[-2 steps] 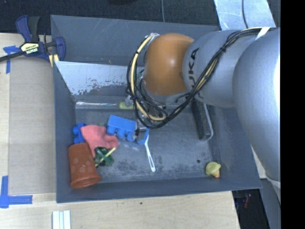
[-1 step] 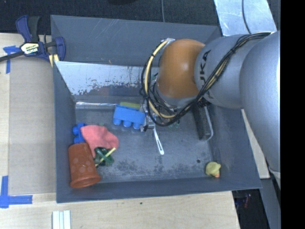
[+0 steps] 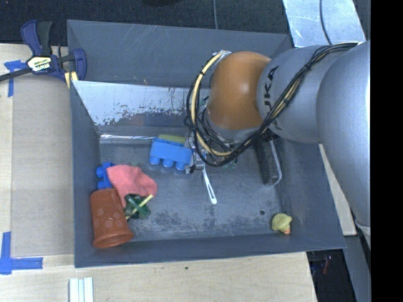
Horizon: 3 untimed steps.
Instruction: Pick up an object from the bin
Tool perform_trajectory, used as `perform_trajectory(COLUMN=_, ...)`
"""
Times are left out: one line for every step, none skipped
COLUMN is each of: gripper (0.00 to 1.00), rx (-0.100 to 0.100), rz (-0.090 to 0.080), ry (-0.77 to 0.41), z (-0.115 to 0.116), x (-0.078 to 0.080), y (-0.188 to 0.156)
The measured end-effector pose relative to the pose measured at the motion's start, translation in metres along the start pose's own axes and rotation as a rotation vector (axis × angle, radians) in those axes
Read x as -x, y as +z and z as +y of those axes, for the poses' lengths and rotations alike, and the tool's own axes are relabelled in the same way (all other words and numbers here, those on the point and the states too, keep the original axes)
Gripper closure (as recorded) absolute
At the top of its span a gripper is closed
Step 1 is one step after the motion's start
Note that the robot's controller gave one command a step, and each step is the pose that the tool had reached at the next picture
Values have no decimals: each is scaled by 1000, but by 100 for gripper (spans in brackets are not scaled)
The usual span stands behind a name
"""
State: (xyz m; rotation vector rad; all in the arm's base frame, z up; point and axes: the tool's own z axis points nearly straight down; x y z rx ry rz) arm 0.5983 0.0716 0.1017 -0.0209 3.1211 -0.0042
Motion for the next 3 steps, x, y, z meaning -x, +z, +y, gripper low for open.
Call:
perform_trajectory(gripper=100, rx=-2, rz=10, ry=-6, z=1, x=-7, y=-25)
perform_trajectory(gripper=100, rx=0, rz=-2, ry=-8, z=16, x=-1, y=-56)
perform_trajectory(gripper=100, rx=-2, rz=8, ry=-37, z=12, x=4, y=-107)
